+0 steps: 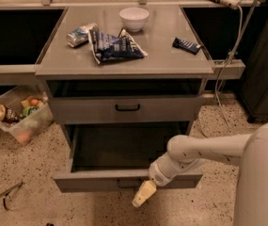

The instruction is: Open middle drawer

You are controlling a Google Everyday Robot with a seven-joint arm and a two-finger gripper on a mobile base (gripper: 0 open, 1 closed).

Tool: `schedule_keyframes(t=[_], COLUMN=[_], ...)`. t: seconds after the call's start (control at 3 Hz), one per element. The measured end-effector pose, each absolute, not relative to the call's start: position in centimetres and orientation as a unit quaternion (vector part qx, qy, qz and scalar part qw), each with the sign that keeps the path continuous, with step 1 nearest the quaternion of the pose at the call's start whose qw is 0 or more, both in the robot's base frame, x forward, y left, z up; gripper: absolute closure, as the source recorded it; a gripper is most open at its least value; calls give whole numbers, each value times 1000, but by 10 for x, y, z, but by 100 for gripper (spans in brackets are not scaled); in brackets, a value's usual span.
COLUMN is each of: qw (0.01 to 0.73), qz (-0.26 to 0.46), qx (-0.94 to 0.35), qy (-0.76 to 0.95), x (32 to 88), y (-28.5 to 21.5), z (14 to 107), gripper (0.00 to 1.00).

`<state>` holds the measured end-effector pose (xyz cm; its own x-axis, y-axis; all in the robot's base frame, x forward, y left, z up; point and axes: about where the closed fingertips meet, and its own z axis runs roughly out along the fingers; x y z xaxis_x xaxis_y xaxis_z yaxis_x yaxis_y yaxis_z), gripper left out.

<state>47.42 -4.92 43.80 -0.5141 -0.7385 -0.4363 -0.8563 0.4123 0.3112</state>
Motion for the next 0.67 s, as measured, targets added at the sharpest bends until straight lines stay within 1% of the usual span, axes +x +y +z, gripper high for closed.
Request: schedule_keyframes(t=[0.33, 0.67], qw=[98, 97], qz=[263, 263], qx=[-461, -461], qy=[842, 842], x=[430, 430], y=[-55, -55], z=[447, 447], gripper=[0, 0])
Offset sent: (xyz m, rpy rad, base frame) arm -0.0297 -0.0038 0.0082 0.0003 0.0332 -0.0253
